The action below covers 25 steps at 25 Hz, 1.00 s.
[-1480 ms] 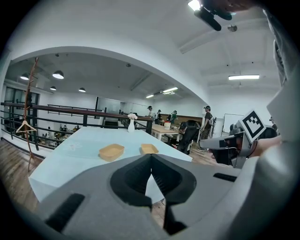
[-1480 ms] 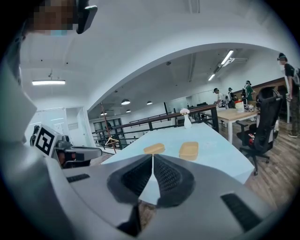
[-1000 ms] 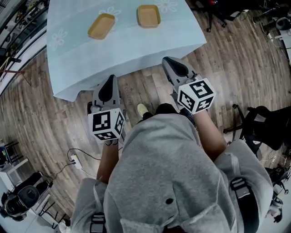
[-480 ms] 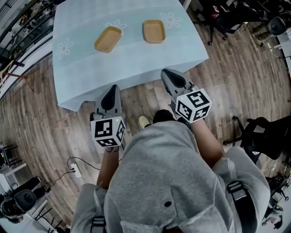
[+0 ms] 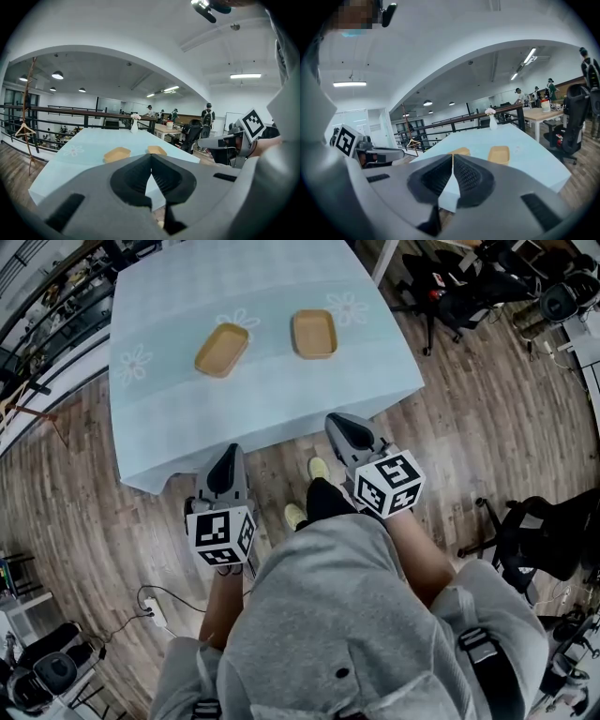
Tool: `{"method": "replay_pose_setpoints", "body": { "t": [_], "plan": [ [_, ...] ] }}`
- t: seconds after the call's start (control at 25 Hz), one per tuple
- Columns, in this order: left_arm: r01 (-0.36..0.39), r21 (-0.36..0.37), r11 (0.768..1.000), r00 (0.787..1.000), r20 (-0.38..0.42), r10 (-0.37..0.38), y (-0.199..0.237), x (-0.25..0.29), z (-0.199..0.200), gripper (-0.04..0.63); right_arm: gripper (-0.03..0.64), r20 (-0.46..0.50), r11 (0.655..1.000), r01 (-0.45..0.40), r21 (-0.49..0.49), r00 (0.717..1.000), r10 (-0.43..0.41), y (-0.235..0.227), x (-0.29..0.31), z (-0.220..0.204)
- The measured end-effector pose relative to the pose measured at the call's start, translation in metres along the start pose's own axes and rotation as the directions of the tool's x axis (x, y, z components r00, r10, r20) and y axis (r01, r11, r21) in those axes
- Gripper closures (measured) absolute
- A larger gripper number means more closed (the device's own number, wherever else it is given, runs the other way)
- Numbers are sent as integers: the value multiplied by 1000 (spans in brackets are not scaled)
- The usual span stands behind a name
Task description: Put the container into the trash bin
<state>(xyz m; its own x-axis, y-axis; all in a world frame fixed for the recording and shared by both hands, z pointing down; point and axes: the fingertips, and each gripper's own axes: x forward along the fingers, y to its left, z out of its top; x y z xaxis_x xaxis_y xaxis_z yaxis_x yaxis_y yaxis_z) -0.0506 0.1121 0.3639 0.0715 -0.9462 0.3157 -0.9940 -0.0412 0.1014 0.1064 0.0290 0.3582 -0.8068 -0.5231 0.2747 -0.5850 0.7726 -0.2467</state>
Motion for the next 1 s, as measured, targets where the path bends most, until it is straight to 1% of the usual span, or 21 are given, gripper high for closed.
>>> {"method": "replay_pose_setpoints", "body": {
  "t": [0.36,0.48,0.88,1.0],
  "plan": [
    [-2,10,1000,1000,0,2,-1,20,3,575,586,1,1000,-4,-9,1000,4,-18,9,6],
    [-1,10,1000,1000,-12,1,4,31,3,575,586,-2,1000,1,-5,1000,-1,-26,17,8],
    [-3,29,1000,1000,-18,4,21,79,21,575,586,5,1000,11,-3,1000,-11,-63,51,28],
    [-6,18,1000,999,-33,7,29,94,22,575,586,-7,1000,17,3,1000,-17,-75,65,32]
  ]
}}
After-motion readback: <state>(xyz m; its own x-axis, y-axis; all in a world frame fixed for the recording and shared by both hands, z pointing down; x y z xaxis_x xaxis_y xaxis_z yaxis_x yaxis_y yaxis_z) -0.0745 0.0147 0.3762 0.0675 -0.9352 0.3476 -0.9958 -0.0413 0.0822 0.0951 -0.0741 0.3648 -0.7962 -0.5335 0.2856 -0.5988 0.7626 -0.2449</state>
